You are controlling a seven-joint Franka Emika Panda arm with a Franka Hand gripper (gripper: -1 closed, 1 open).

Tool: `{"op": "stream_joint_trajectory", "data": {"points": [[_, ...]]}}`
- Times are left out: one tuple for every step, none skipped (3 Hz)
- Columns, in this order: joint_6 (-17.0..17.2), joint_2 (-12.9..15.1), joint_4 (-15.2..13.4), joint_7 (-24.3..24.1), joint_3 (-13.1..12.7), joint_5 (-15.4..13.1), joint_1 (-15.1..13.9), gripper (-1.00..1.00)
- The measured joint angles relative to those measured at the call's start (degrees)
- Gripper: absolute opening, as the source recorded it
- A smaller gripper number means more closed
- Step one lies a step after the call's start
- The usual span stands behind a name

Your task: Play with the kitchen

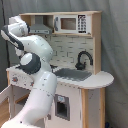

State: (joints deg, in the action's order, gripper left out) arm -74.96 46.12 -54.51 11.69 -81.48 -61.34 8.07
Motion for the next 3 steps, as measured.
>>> {"op": "stream_joint_trajectory", "data": {"points": [[4.85, -0.32, -0.29, -3.72, -1.78, 0.0, -1.13, -1.0], [9.29, -0.44, -0.58, -6.75, -3.83, 0.0, -2.52, -1.0], [14.08, -0.56, -0.89, -9.9, -6.73, 0.0, -4.28, -1.0]]}}
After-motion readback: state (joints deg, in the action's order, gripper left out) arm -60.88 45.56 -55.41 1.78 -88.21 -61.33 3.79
